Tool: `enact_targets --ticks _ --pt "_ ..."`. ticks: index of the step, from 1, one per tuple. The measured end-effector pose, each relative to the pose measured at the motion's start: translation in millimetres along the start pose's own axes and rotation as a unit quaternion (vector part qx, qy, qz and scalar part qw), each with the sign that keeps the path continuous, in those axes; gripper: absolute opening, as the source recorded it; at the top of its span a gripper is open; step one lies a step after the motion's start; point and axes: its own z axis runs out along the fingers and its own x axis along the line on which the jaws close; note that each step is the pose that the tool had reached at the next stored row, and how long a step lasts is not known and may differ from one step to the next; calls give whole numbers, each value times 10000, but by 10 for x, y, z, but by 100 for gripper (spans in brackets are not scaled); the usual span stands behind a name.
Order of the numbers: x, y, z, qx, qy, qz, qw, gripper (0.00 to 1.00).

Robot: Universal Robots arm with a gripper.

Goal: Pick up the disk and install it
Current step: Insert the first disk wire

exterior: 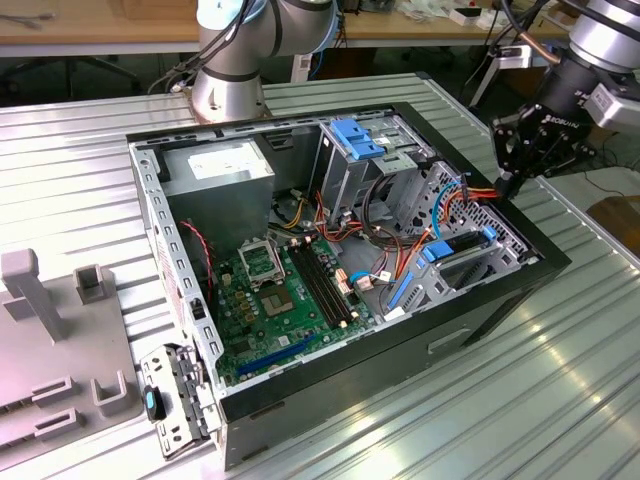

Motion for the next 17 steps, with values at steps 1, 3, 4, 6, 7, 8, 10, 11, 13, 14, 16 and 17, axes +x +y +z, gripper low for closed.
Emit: enact_targets --ticks 1,3,4,6,7,8,10,11,13,14,16,17 --pt "0 0 0 -1 -1 71 10000 16" --pt "0 0 3 -1 -2 213 9998 16" --pt "0 0 4 -1 -2 281 9996 16" --pt "-7 5 5 0 -4 364 9993 16" --pt "-13 8 5 0 -4 379 9993 16" --pt "-23 14 4 -1 -3 389 9992 16" --pt "-70 46 4 -1 -3 392 9992 16" --pt "-108 70 5 -1 -3 396 9992 16" --pt "-123 80 6 -1 -4 443 9990 16" --pt "-124 80 7 -1 -5 564 9984 16" --pt "-126 81 7 -3 -5 700 9975 16" --pt "-126 81 8 -2 -6 753 9972 16"
